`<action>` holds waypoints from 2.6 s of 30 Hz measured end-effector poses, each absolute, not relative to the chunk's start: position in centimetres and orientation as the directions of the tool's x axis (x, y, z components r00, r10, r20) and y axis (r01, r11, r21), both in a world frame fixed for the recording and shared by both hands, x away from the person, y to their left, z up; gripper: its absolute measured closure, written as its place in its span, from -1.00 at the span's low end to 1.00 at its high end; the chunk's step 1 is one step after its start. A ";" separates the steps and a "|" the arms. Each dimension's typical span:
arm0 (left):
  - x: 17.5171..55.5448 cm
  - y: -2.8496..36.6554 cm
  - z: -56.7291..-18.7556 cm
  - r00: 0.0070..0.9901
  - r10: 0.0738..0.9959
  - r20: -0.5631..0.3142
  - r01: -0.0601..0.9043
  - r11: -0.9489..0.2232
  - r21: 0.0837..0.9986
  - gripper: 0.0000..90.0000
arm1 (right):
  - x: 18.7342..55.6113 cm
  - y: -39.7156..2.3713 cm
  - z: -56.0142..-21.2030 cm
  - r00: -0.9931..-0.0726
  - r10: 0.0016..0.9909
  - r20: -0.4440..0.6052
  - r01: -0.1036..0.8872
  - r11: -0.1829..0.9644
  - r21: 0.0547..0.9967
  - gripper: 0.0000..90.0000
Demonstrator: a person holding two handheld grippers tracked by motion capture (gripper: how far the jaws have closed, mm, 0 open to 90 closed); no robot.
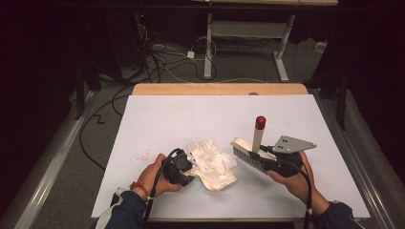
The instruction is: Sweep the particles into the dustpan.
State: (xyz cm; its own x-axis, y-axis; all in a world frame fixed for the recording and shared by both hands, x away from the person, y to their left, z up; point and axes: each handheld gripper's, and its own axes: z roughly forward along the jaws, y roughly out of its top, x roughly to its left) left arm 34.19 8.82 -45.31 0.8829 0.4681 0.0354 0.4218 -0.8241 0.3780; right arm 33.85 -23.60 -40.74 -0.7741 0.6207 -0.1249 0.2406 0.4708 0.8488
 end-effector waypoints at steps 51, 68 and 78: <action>34.5 10.7 -45.6 0.827 0.562 -0.016 0.510 -0.738 0.442 0.39 | 33.0 -25.9 -38.6 -0.820 0.571 -0.037 0.239 0.401 0.884 0.51; 34.0 14.2 -46.2 0.726 0.687 -0.034 0.611 -0.621 0.492 0.39 | 32.5 -29.0 -37.6 -0.814 0.581 0.025 0.304 0.389 0.870 0.51; 33.6 15.9 -46.7 0.661 0.749 -0.049 0.663 -0.551 0.507 0.39 | 32.0 -29.4 -38.0 -0.818 0.574 0.045 0.333 0.408 0.850 0.51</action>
State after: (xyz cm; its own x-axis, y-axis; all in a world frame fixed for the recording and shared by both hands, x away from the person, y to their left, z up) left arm 33.58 15.95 -46.71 0.6605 0.7492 -0.0486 0.6628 -0.5515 0.5065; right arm 32.03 -29.40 -37.96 -0.8179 0.5737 0.0447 0.3326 0.4078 0.8503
